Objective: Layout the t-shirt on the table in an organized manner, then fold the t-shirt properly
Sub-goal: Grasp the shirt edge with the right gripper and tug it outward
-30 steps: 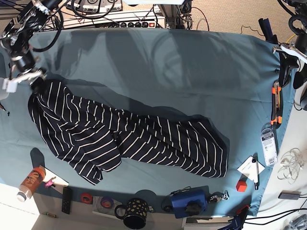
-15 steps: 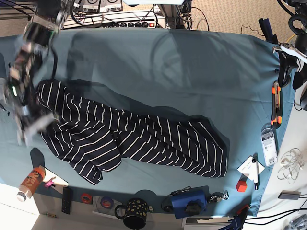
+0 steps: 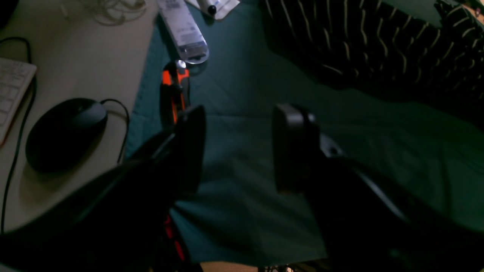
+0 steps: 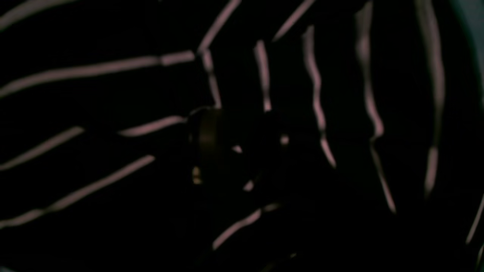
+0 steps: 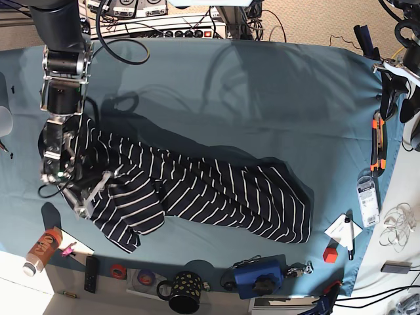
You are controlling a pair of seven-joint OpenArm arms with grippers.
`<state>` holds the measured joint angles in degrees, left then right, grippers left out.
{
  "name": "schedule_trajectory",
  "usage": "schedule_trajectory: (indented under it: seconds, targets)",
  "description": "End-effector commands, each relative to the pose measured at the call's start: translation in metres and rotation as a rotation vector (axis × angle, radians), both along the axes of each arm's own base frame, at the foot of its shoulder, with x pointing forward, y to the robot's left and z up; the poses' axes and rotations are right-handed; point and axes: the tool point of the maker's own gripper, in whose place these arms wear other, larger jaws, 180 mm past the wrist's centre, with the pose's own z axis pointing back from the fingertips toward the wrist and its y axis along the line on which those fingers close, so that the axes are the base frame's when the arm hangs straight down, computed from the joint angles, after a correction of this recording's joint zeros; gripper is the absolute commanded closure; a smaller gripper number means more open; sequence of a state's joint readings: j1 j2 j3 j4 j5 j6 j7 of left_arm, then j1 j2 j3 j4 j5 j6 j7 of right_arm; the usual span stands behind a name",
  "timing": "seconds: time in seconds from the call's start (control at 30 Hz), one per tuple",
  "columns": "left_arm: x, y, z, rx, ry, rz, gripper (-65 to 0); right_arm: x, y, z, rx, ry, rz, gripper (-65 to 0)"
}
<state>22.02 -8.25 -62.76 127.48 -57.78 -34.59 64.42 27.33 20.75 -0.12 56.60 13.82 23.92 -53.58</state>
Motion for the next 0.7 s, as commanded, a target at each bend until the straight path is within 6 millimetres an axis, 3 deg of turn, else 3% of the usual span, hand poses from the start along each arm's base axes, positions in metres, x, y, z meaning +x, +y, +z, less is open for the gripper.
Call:
schedule_trajectory:
  seconds: [0.0, 0.07, 0.23, 0.43, 0.53, 0.67]
  targets:
    - [0.003, -0.001, 0.012, 0.006, -0.049, -0.012, -27.2, 0.007, -0.008, 0.015, -0.022, -0.009, -0.006, -9.4]
    - [0.003, -0.001, 0.012, 0.006, -0.049, -0.012, -27.2, 0.004, -0.009, 0.013, -0.026, 0.008, -0.008, 0.0]
    - [0.003, -0.001, 0.012, 0.006, -0.049, -0.012, -27.2, 0.007, -0.006, 0.028, -0.049, -0.026, 0.012, 0.0]
    - [0.003, -0.001, 0.012, 0.006, -0.049, -0.012, -27.2, 0.0, 0.009, 0.067, -0.096, -0.12, 0.083, 0.0]
    - [0.003, -0.001, 0.012, 0.006, -0.049, -0.012, -27.2, -0.013, 0.019, 0.083, -0.08, -0.158, 0.119, 0.0]
    - [0.003, -0.001, 0.012, 0.006, -0.049, -0.012, -27.2, -0.043, 0.022, 0.089, -0.048, -0.139, 0.128, 0.0]
